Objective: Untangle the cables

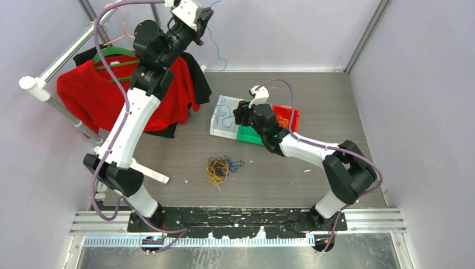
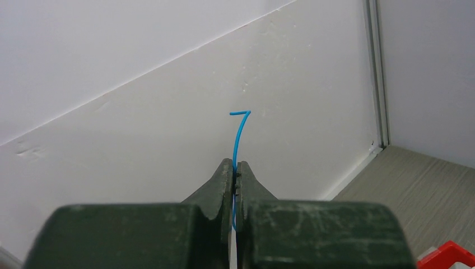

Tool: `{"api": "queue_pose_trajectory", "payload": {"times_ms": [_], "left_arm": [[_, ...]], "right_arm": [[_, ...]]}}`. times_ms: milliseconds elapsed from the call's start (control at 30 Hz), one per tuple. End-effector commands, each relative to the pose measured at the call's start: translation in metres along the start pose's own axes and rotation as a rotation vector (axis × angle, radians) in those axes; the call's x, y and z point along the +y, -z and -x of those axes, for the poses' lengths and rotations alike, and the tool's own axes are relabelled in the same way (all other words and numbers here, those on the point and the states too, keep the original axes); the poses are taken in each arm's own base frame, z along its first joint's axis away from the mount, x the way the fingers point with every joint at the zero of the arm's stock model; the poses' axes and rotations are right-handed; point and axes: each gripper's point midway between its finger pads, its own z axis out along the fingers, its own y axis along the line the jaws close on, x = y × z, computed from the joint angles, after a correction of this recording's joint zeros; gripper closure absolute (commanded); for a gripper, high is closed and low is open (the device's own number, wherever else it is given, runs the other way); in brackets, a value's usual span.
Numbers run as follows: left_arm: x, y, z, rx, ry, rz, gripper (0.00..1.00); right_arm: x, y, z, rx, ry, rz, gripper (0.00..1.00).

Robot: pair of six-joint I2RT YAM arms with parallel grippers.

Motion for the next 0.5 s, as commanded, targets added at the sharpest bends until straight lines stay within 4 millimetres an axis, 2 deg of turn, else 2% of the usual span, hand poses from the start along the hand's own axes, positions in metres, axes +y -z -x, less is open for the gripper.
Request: {"api": "queue_pose_trajectory", "payload": {"times_ms": [0,133,333,467], "left_arm": [[0.01,0.002,0.025,-0.06,-0.044,0.037,1.0],[-0.007,0.01,-0.015,0.019,-0.044,-0.003,1.0],[-0.039,0.03,-0.091,0.178,-0.047,-0.067,1.0],[-0.056,0.039,-0.128,0.259,-0.029,-0.096,1.0]], "right_arm": [[0.004,0.008,0.028,-0.089,-0.049,0.029,0.44],[-0.007,0.013,0.023,-0.088,-0.062,0.007,0.44],[-0.028,0.025,0.018,-0.094,-0.075,-0.051,0.45],[-0.037,0.031,0.018,-0.105,-0.082,-0.07,0.45]]}}
